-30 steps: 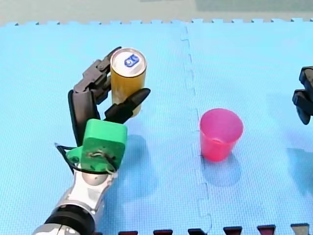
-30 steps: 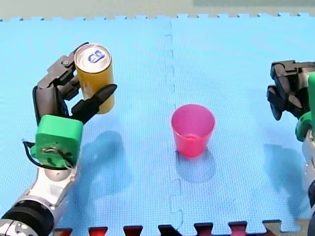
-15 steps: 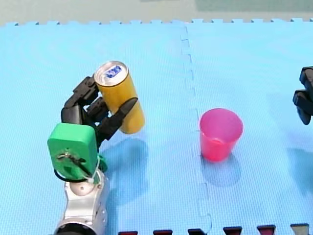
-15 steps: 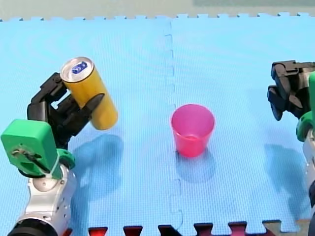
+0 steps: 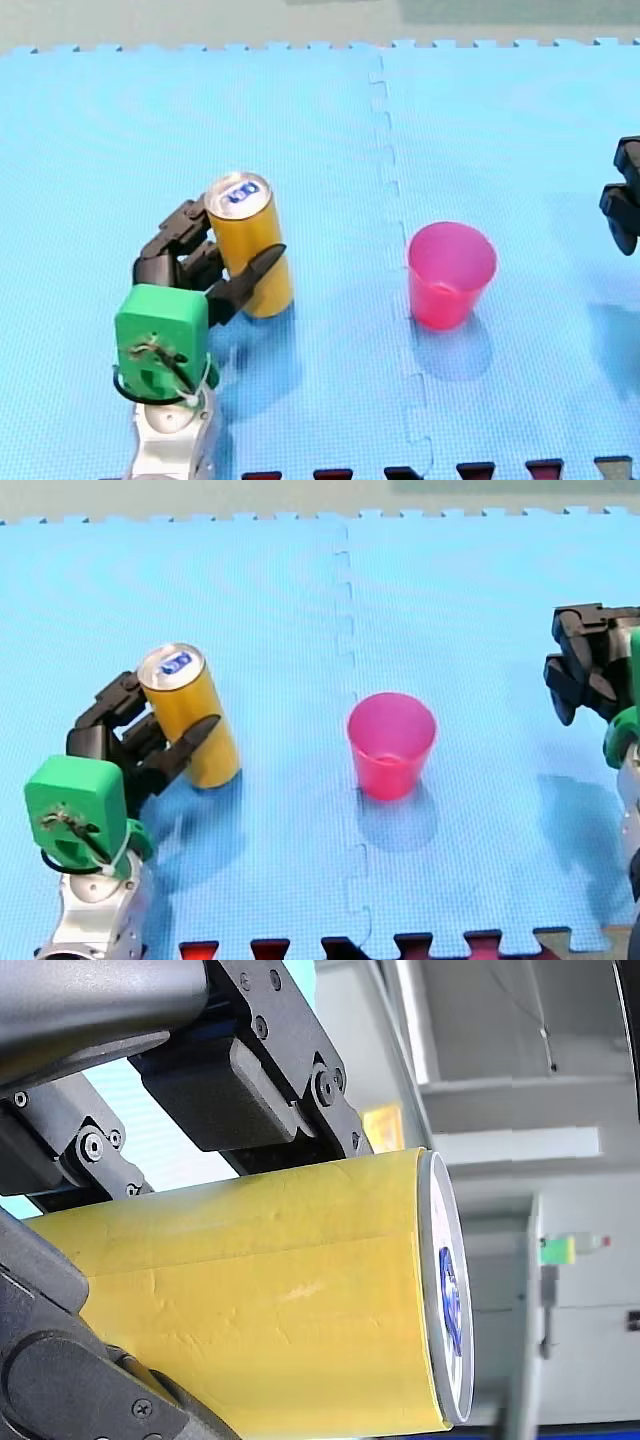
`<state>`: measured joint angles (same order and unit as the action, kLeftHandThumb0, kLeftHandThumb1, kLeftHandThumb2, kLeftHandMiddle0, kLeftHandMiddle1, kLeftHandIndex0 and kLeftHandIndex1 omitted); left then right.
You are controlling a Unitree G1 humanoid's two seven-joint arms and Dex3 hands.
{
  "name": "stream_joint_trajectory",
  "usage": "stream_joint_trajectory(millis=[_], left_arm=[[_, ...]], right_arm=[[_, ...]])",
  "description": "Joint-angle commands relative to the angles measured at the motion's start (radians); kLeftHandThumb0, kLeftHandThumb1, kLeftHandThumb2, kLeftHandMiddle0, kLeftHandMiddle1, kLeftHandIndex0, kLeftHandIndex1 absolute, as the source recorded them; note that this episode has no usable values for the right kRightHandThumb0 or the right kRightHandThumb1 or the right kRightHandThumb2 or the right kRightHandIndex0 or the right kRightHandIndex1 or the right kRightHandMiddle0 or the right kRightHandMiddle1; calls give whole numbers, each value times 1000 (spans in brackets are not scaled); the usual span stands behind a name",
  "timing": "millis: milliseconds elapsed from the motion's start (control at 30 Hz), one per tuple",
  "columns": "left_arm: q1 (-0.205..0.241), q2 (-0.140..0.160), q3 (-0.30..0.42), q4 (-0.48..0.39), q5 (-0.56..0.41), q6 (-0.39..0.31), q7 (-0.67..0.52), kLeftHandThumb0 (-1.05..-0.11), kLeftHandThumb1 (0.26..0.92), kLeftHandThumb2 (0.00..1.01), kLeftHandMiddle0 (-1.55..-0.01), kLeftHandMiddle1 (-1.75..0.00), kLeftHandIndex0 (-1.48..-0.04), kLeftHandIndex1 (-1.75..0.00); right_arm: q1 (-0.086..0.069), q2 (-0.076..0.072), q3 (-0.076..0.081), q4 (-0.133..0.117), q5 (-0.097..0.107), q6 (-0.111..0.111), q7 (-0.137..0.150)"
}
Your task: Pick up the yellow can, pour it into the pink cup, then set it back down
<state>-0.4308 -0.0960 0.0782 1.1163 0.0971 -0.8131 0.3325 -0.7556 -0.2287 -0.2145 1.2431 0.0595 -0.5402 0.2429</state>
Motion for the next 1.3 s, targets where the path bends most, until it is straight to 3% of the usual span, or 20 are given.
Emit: stream_joint_trajectory(millis=[0,200,500,867,967,1100,1133,1200,1233,1267], left_arm=[[-20,8,-7,30,20,-31,24,-360,837,1,-1261,-1,-1151,0],[-23,4,-28,51,68,-28,96,-361,838,1,-1261,0,-1151,0],[-21,26,-111,56,198,6,242,-378,843,2,-1245,0,-1138,-3],[-24,26,-129,73,189,-2,245,-397,850,2,-1222,0,-1138,0],[-25,14,-104,78,135,-21,172,-419,855,3,-1112,-1,-938,1],[-30,2,-70,82,62,-36,83,-471,822,0,-910,0,-794,1],[-33,8,-73,83,69,-29,90,-543,796,0,-761,1,-681,1],[-40,22,-91,83,105,0,130,-636,779,0,-612,1,-523,1],[-43,28,-98,84,120,15,145,-777,791,6,-472,0,-387,0],[-45,31,-103,85,130,27,155,-846,800,9,-398,0,-320,0]], right_arm=[[0,-7,-4,-4,6,5,3],[0,-10,-6,-5,8,8,7],[3,-9,-6,-11,10,15,10],[1,-13,-7,-10,12,25,12],[-2,-14,-8,-9,14,28,14],[-5,-14,-10,-8,17,34,17],[-6,-14,-11,-8,18,35,17],[-7,-15,-11,-8,19,37,18],[-8,-15,-11,-8,19,37,18],[-8,-16,-11,-8,19,38,18]])
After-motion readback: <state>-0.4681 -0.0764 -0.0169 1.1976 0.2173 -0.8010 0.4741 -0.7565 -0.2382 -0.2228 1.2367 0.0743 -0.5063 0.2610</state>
